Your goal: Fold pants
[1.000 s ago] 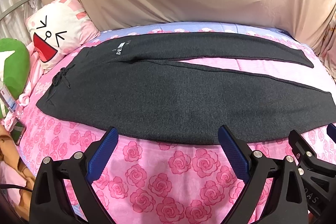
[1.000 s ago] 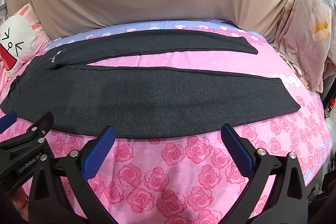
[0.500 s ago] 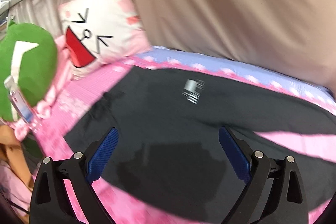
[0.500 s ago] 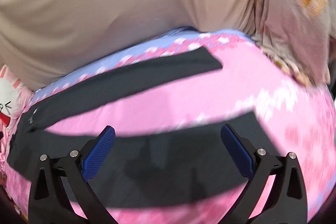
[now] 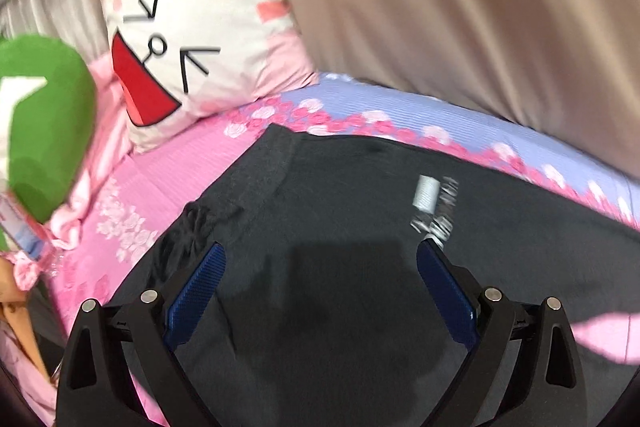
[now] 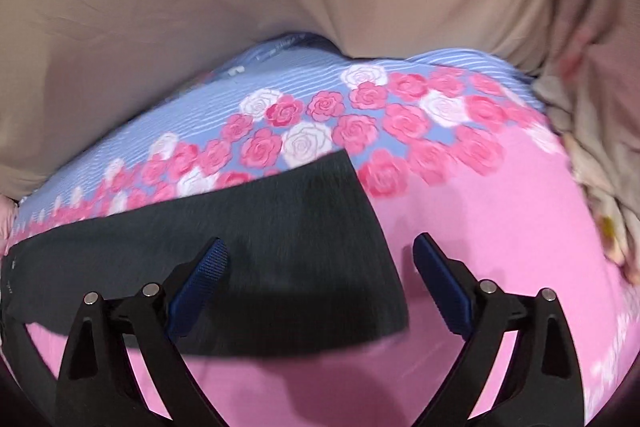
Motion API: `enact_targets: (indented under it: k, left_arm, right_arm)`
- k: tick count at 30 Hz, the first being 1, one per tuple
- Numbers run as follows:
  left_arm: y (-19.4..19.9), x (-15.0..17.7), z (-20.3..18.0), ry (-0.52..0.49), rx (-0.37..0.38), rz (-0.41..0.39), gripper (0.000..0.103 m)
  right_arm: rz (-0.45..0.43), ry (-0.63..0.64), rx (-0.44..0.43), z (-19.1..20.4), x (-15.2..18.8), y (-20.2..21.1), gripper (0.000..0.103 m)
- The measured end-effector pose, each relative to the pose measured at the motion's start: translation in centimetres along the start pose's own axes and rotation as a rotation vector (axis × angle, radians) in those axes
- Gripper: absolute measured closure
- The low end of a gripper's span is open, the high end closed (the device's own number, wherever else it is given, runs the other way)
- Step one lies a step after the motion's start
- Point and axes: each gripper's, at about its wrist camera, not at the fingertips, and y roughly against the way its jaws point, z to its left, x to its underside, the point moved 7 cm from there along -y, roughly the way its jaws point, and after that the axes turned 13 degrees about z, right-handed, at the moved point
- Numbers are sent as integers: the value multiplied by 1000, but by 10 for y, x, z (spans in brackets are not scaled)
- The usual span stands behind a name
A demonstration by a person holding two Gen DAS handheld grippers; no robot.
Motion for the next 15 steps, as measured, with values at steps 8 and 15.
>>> enact_targets:
  k: [8,15]
  left_arm:
    - [-77,-89,59,138,-55,46,8]
    - [-147,-125,79,248,-23,175,27]
  right_arm:
    - [-51,110,45,29,-5,2,97]
    - [-99,117,63,32,19,26,97]
